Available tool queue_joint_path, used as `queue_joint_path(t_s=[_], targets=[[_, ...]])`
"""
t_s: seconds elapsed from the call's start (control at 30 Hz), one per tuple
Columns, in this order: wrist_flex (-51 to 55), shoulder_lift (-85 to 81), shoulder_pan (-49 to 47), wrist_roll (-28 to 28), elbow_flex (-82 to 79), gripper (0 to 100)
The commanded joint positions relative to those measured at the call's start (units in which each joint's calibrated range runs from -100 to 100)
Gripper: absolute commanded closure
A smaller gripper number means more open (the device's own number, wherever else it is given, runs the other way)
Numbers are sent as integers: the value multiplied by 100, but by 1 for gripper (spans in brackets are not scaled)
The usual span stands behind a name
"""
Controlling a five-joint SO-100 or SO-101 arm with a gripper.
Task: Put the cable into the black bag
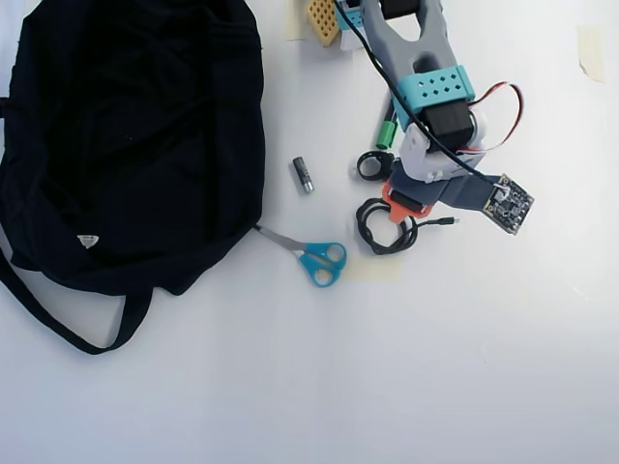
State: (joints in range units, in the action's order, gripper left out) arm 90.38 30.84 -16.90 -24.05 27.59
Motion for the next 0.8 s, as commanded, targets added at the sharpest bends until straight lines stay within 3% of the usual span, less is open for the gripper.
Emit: queue_joint_path(t_s=[0.0, 0.27, 0.77], targets=[[14, 86, -98, -33, 241, 85], [-313, 401, 157, -453, 250, 74], [-520, 592, 276, -835, 259, 71]])
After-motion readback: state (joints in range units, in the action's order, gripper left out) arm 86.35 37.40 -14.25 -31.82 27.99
